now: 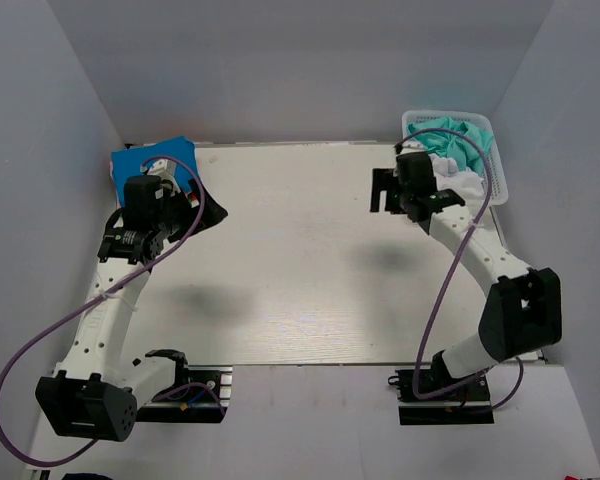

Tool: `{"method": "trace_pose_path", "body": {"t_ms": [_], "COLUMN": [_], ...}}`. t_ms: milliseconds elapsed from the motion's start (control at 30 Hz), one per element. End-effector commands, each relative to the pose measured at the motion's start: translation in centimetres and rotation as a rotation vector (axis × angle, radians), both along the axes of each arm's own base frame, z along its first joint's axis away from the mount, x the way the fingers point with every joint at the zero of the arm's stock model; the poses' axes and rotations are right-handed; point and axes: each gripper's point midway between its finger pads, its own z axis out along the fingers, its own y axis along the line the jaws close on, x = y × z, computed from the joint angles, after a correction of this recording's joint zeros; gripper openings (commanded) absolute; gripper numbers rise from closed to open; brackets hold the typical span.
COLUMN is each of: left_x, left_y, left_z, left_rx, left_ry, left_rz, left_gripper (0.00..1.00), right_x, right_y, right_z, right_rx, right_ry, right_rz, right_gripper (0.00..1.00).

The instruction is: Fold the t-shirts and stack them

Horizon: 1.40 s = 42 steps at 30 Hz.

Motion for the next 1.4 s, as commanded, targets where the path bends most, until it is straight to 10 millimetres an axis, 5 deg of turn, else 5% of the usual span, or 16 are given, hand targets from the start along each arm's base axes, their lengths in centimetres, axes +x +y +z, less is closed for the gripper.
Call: {"method": "trace_pose_path", "body": {"t_ms": [0, 133, 333, 367, 400, 433, 467, 533, 567, 767, 800, 867, 1067, 1267, 1333, 1367], "left_x": [0.2, 0.6, 2.2, 2.3, 2.7, 2.9, 2.8, 3.2, 3.2, 4.4, 5.2, 5.7, 7.1, 8.4, 8.8, 8.8], "left_y": [-0.9, -0.5, -0.6, -0.2, 0.2, 0.3, 0.3, 0.7, 0.7, 0.9, 0.8, 0.7, 0.4, 0.6, 0.5, 0.5], "left_z": [0.5, -0.2, -0.3, -0.3, -0.7, -1.0, -1.5, -1.7, -1.7, -3.5, -3.5, -3.9, -5.7, -5.6, -5.7, -6.1], "left_rx": [-0.034, -0.020, -0.001, 0.012, 0.028, 0.035, 0.037, 0.054, 0.054, 0.069, 0.069, 0.071, 0.088, 0.096, 0.097, 0.098], "left_ry": [-0.032, -0.014, -0.008, -0.009, 0.016, 0.029, 0.049, 0.069, 0.069, 0.118, 0.115, 0.132, 0.204, 0.226, 0.230, 0.240], "left_rz": [-0.035, -0.016, -0.024, -0.005, 0.015, 0.023, 0.023, 0.042, 0.042, 0.053, 0.053, 0.053, 0.050, 0.069, 0.069, 0.068], "left_gripper": [1.00, 1.00, 1.00, 1.00, 1.00, 1.00, 1.00, 1.00, 1.00, 1.00, 1.00, 1.00, 1.00, 1.00, 1.00, 1.00], "right_x": [3.5, 6.1, 13.0, 14.1, 15.5, 16.0, 16.8, 18.5, 19.0, 21.2, 21.5, 22.7, 25.6, 28.2, 28.9, 28.8], "right_y": [-8.3, -13.6, -19.0, -19.3, -19.9, -20.0, -20.6, -20.5, -21.1, -19.9, -20.1, -21.0, -25.3, -24.7, -23.5, -23.0], "right_z": [2.6, 2.8, 3.7, 0.6, 3.0, 2.8, 0.2, 1.8, -0.7, -1.7, -3.3, -2.8, -5.5, -7.2, -6.8, -7.0], "right_rx": [-0.150, -0.266, -0.357, -0.379, -0.389, -0.384, -0.426, -0.422, -0.437, -0.381, -0.379, -0.398, -0.502, -0.404, -0.311, -0.278], "right_ry": [-0.052, -0.031, -0.049, 0.011, -0.029, -0.025, 0.026, -0.032, 0.014, -0.041, -0.018, -0.047, -0.073, -0.145, -0.188, -0.189], "right_rz": [-0.203, -0.207, -0.130, -0.081, -0.053, -0.051, 0.003, 0.041, 0.078, 0.238, 0.247, 0.191, -0.038, -0.054, -0.055, -0.050], "right_gripper": [0.90, 0.90, 0.90, 0.90, 0.90, 0.90, 0.90, 0.90, 0.90, 0.90, 0.90, 0.90, 0.90, 0.90, 0.65, 0.35]}}
